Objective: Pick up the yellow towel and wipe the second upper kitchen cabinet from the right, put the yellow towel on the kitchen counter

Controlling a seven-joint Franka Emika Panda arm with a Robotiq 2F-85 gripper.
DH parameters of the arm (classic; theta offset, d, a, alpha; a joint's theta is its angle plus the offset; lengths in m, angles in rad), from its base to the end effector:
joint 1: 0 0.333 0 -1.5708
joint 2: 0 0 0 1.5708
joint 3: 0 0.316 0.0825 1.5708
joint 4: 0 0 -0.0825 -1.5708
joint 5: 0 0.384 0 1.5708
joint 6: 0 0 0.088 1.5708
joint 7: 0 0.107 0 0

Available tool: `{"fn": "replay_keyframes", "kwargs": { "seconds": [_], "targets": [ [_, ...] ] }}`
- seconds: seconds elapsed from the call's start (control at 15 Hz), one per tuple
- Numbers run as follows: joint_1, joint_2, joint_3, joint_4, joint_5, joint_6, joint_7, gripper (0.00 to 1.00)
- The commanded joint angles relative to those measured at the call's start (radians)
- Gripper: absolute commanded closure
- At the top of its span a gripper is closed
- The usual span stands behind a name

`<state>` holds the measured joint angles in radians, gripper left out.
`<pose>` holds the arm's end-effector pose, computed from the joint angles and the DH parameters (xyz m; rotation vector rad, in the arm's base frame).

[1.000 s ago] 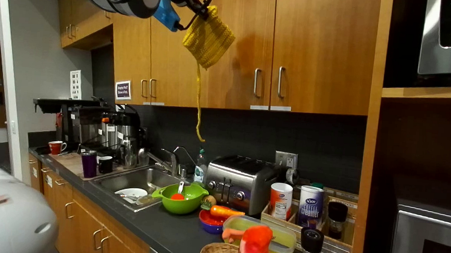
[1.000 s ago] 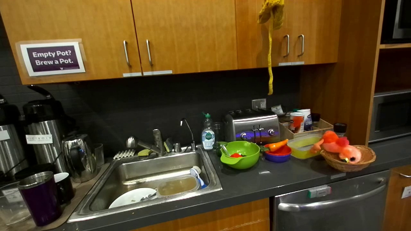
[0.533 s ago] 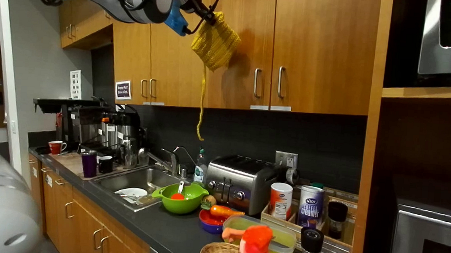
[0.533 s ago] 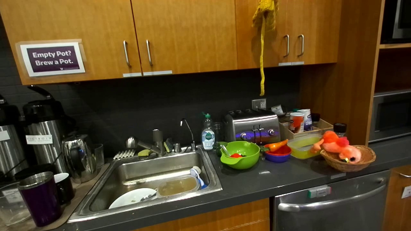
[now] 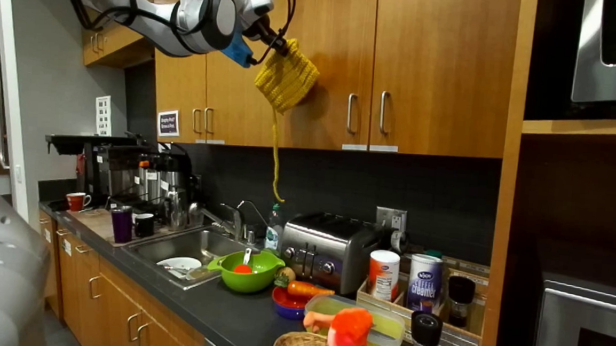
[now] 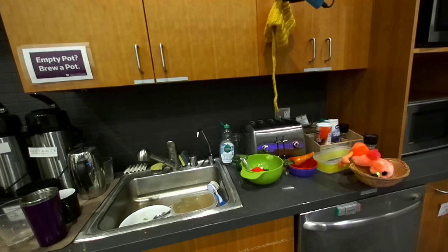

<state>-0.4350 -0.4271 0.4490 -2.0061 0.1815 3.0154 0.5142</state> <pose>0.4657 0.0587 0.7835 -2.1118 0.5898 -1.7913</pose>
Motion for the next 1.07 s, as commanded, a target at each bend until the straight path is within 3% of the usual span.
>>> {"fn": "replay_keyframes", "kwargs": {
  "seconds": [0.0, 0.2, 0.53, 1.0],
  "targets": [
    [-0.068, 0.016, 0.067, 0.031, -0.042, -0.019, 0.035, 0.98],
    [-0.116, 0.025, 0.087, 0.057, -0.045, -0.019, 0.035, 0.98],
    [-0.176, 0.034, 0.063, 0.134, -0.021, -0.034, 0.038, 0.98],
    [-0.194, 0.052, 0.007, 0.227, -0.002, -0.042, 0.037, 0.98]
  ]
}}
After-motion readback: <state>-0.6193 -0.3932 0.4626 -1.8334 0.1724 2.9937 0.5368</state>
